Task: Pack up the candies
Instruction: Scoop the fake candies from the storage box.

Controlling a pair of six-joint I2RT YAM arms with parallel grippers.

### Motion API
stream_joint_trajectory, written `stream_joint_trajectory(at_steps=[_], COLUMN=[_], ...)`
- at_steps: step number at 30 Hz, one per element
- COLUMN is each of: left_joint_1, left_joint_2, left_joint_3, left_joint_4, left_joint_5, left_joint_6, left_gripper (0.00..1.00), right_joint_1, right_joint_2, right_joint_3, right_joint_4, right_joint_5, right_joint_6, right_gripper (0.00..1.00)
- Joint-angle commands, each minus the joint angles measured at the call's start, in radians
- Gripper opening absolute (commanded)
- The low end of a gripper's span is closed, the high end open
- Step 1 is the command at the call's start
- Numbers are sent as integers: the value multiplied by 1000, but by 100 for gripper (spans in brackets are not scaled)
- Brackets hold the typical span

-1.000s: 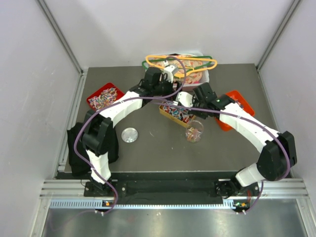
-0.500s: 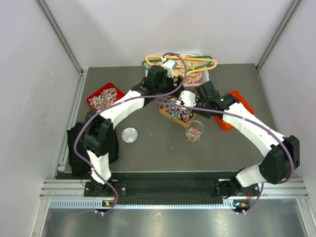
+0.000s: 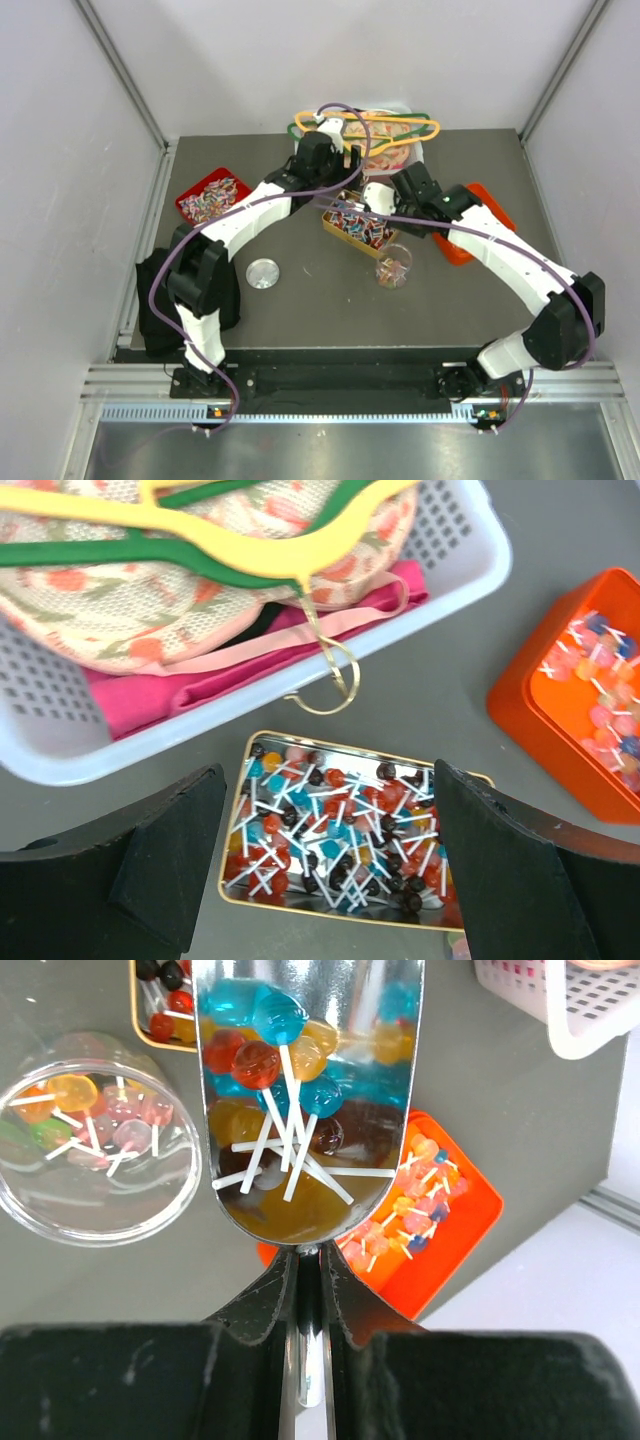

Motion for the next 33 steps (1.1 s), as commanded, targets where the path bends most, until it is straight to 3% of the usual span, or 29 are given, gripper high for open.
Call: stream_joint_trajectory(at_steps=[1,33], left_joint_1=[222,157], left_joint_2=[13,-41], left_joint_3=[-23,58], left_joint_4=[-26,-104], left_joint_5=[-61,-75], left_joint_6=[-29,19], left_gripper=[89,89], right_joint_1=[-7,129], right_joint_2=[-127,271], right_joint_3=[135,342], right_joint_4=[-144,-35], right_joint_5=[60,43], right_joint_6=[-39,11], right_gripper=[0,0])
